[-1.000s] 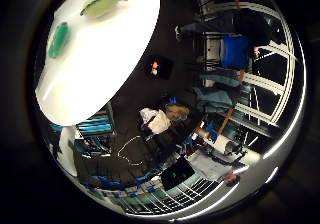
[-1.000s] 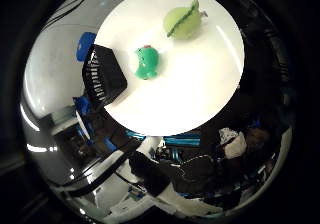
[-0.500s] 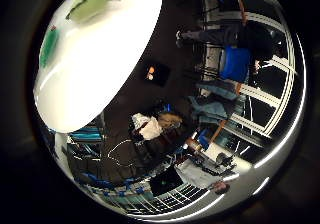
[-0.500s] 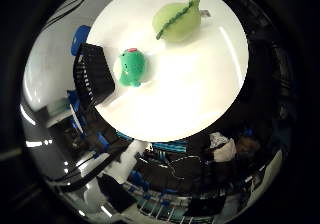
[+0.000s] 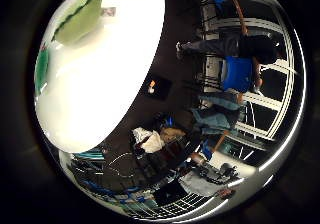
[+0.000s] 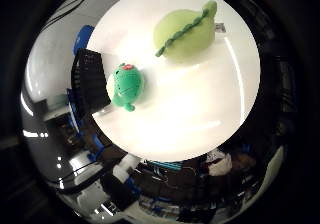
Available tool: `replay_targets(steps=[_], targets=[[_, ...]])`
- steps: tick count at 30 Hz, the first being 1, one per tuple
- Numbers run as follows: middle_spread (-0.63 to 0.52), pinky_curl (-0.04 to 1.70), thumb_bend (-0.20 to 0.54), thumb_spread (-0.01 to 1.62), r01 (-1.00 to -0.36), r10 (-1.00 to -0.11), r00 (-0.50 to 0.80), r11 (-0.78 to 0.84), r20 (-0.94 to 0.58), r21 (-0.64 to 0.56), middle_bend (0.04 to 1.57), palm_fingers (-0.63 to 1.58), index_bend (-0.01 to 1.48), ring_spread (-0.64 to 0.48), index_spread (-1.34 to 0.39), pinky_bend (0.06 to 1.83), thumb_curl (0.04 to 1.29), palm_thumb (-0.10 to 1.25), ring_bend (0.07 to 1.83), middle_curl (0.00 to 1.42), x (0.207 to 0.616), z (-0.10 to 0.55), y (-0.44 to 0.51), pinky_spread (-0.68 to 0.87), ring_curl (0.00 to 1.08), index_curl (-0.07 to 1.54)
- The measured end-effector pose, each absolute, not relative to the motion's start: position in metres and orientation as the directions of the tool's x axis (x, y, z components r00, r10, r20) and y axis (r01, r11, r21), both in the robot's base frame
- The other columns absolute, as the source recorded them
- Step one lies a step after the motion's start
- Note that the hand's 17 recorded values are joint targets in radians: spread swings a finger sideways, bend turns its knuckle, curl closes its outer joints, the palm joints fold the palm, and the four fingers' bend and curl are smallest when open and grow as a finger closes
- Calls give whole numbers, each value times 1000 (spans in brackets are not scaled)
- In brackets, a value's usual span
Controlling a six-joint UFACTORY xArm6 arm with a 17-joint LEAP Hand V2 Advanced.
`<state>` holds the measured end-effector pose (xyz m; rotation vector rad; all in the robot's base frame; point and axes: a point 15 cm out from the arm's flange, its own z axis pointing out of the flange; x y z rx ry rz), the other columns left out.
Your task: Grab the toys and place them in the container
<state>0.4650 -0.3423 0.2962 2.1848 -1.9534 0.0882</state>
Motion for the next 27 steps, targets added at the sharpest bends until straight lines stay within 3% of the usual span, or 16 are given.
replay_targets(steps=[18,27], targets=[[11,309,-32,864,-984,-971,155,-136,180,114,196,50,156,174,-394,403,292,61,214,322,499,261,-320,393,268,254],[-2,314,-42,839,-984,-981,130,-111,141,138,193,54,153,174,-415,413,283,-18,223,321,508,224,-306,401,272,252]])
